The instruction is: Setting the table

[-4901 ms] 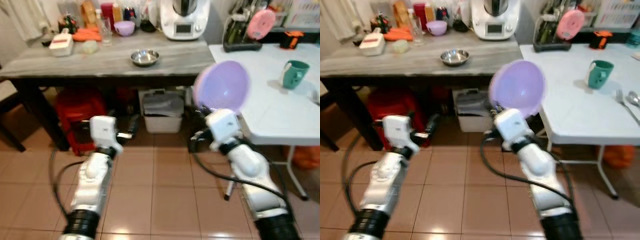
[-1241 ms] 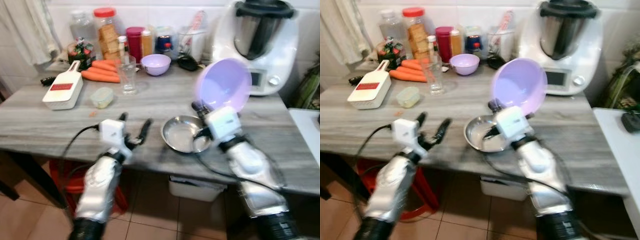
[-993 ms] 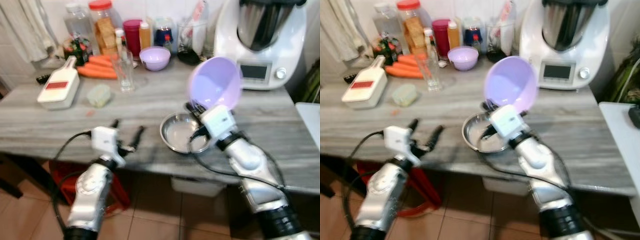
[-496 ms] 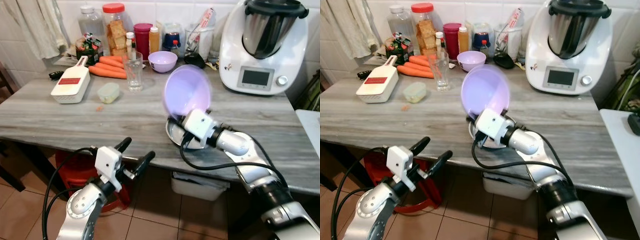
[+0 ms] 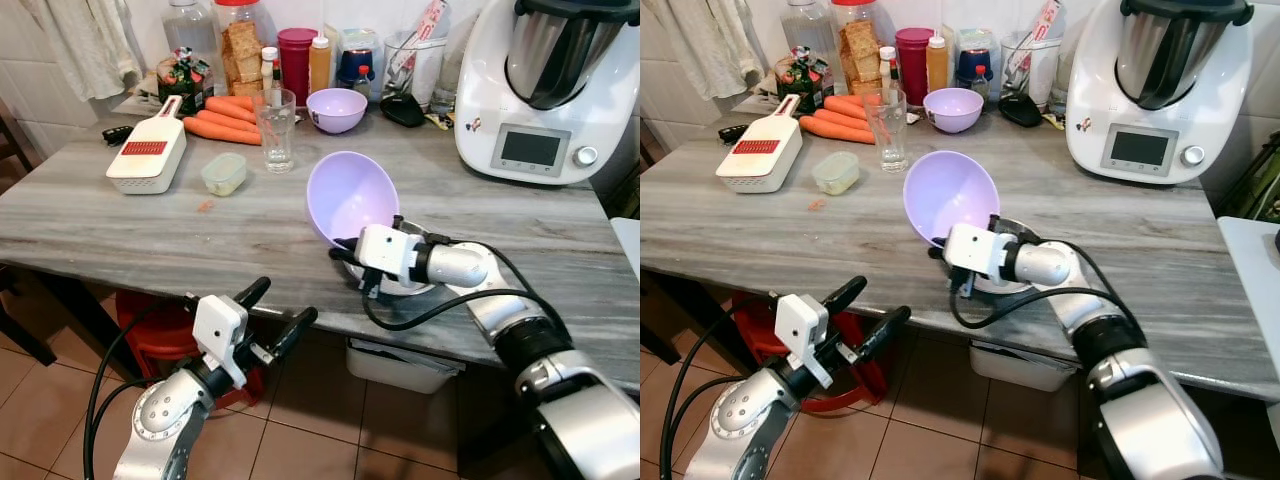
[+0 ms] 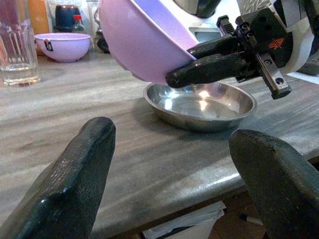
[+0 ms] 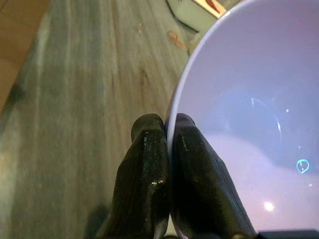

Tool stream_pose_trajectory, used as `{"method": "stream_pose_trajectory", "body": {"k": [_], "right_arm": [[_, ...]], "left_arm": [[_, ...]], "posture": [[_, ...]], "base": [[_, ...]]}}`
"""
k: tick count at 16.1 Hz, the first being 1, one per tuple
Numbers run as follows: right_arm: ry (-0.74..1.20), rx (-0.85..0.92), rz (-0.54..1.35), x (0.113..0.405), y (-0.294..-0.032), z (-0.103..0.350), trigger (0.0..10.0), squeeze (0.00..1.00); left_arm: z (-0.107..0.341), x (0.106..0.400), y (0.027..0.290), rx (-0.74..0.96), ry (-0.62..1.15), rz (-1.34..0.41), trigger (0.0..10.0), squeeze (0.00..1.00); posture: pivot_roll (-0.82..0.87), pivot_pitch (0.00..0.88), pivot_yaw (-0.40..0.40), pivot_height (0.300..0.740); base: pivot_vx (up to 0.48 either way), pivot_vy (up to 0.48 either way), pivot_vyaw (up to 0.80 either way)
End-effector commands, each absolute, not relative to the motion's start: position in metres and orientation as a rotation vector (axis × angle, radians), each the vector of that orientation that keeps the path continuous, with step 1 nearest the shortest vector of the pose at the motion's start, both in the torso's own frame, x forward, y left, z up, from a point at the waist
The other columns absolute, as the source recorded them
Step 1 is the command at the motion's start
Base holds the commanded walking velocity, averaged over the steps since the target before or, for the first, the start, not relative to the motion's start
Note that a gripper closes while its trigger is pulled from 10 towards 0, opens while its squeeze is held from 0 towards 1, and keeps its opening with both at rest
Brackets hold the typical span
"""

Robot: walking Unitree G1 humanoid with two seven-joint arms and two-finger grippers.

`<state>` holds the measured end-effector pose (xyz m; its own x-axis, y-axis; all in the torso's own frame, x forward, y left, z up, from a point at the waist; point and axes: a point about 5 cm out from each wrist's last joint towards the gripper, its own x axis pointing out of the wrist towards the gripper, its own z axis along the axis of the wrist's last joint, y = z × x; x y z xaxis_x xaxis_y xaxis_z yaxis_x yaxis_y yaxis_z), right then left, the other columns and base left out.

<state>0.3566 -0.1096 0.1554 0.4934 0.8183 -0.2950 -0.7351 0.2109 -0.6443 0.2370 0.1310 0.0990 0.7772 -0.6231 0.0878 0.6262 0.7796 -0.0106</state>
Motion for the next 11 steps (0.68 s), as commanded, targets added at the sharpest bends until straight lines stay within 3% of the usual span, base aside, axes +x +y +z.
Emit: {"method": "stream_pose_trajectory", "body": {"k": [1,5,11], "right_arm": [[-0.149,-0.860,1.092,0.3590,-0.1072,0.1626,10.0,0.00],[-0.182,-0.993,1.088,0.3593,-0.1155,0.1564,10.0,0.00],[-0.227,-1.007,1.062,0.3600,-0.1124,0.1552,10.0,0.00]], "left_arm": [[0.1016,0.2349,0.1310,-0.033,-0.084,-0.693,10.0,0.00],[0.1029,0.2308,0.1300,-0.037,-0.076,-0.704,10.0,0.00],[0.1047,0.2286,0.1288,-0.041,-0.069,-0.710,10.0,0.00]], "posture": [[-0.02,0.063,0.023,0.740],[0.00,0.075,0.027,0.740],[0.01,0.088,0.033,0.740]], "base": [[0.000,0.000,0.00],[0.000,0.000,0.00],[0.000,0.000,0.00]]}}
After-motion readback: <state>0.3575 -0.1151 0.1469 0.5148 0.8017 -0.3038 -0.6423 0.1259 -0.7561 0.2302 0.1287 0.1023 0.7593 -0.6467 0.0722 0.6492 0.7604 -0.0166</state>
